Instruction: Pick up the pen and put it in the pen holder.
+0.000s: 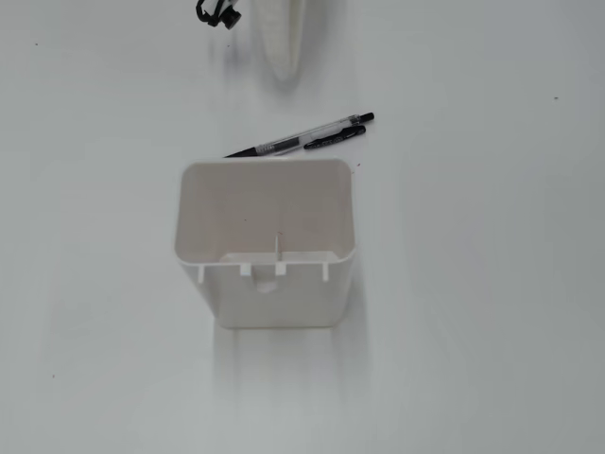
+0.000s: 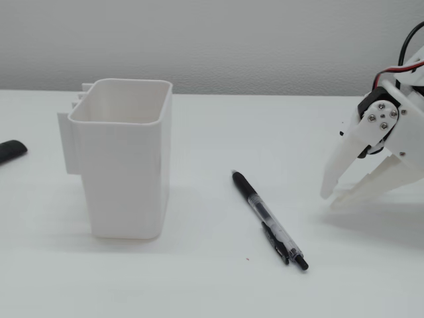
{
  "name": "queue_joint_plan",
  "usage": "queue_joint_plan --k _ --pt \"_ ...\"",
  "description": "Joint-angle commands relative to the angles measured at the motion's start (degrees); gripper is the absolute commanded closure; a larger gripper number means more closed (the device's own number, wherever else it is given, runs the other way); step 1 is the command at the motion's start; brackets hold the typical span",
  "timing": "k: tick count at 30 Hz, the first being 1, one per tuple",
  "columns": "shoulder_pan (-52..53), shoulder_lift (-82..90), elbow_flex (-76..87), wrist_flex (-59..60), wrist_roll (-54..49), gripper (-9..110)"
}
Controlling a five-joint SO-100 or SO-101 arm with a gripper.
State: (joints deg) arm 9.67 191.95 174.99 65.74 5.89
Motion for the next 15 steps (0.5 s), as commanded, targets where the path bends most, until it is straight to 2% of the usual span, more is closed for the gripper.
queue_joint_plan --k 1,10,15 --pt "1.1 3.2 -0.2 -0.5 -0.4 102" --pt "1.3 3.0 -1.2 -1.4 -1.1 102" --pt "6.0 1.8 -10.9 -4.0 -14.9 102"
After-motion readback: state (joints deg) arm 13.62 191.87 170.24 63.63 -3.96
